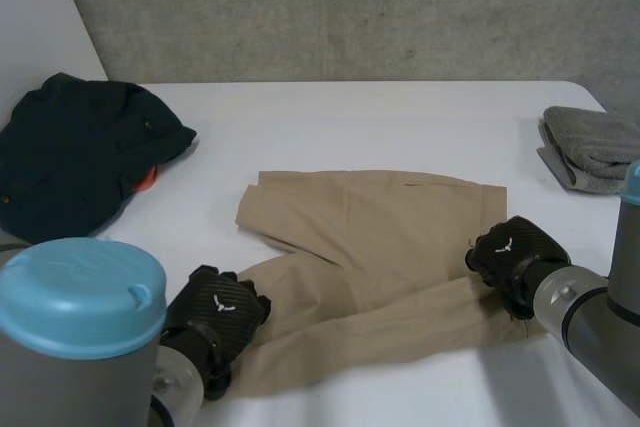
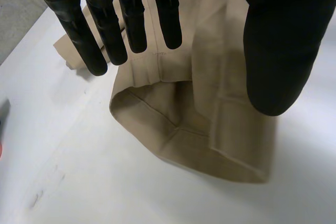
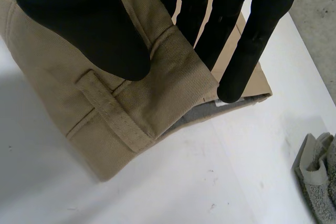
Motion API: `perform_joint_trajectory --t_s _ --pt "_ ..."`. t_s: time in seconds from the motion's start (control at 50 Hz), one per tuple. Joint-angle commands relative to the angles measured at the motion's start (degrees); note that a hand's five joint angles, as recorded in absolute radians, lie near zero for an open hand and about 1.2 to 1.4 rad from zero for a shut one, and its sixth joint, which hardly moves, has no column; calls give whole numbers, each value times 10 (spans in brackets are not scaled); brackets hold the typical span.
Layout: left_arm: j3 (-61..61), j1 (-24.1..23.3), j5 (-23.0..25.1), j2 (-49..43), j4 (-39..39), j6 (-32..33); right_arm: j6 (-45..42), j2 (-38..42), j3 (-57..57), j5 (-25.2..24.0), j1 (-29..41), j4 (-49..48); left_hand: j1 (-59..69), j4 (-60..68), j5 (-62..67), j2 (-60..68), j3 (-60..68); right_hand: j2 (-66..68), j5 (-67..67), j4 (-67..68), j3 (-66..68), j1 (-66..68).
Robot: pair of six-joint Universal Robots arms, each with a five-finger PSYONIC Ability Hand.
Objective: Fold the laundry.
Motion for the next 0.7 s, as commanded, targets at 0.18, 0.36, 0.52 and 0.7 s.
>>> perform_joint_trajectory --t_s 0.18,0.36,0.52,0.7 --pt "-6 8 68 2 -40 -81 14 1 3 0 4 -12 58 67 68 63 62 128 116 112 120 178" --pt "21 22 32 -70 -2 -74 18 -15 5 4 2 -5 535 545 545 541 539 128 116 112 120 178" --pt "72 16 -33 52 -48 -2 -8 -147 -41 -3 -2 63 535 545 545 541 539 128 116 112 120 178" --pt "151 12 -34 179 -60 83 -54 -235 -133 -41 -3 176 535 545 545 541 539 128 116 112 120 178"
